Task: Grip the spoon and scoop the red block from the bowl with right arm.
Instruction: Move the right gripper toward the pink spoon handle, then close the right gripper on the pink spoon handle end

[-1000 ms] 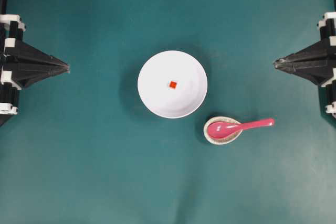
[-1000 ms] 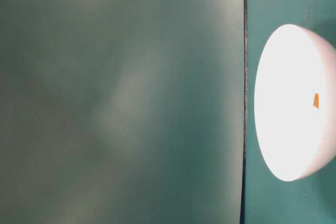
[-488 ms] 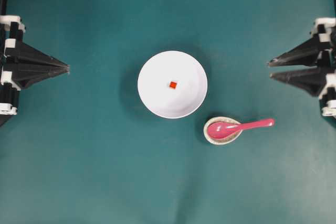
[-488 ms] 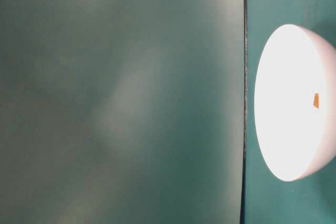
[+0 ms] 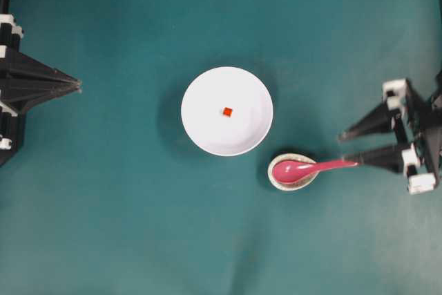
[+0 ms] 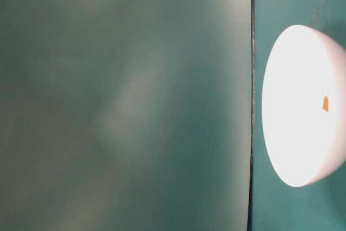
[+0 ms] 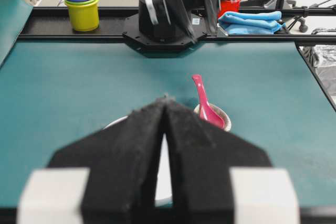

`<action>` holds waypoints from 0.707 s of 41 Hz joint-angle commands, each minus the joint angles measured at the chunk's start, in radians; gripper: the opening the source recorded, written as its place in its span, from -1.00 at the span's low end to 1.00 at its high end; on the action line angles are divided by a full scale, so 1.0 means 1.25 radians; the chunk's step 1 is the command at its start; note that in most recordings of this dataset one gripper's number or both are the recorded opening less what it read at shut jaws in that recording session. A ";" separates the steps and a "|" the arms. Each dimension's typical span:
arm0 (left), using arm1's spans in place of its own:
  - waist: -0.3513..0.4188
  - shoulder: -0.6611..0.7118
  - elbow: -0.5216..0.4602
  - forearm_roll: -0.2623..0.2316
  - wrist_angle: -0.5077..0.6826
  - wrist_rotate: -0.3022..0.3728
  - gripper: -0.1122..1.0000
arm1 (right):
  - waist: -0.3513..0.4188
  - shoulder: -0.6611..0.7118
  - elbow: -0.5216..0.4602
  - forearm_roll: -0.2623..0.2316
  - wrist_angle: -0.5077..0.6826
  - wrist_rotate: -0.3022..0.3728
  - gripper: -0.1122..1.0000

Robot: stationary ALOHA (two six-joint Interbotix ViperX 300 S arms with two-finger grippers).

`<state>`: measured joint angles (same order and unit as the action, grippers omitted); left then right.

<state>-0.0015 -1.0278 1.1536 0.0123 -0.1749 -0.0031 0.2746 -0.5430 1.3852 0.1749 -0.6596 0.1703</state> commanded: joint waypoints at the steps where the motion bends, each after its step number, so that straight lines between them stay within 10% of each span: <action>1: 0.000 0.002 -0.023 0.002 -0.010 -0.001 -0.79 | 0.050 0.071 0.028 0.040 -0.102 0.001 0.07; 12: 0.000 0.002 -0.023 0.001 -0.009 -0.002 -0.79 | 0.118 0.276 0.098 0.092 -0.322 0.001 0.07; 29: 0.000 0.002 -0.025 0.002 -0.010 -0.001 -0.79 | 0.118 0.404 0.091 0.094 -0.344 -0.001 0.07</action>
<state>-0.0015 -1.0293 1.1536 0.0123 -0.1749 -0.0046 0.4188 -0.0445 1.5079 0.2884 -1.0769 0.1672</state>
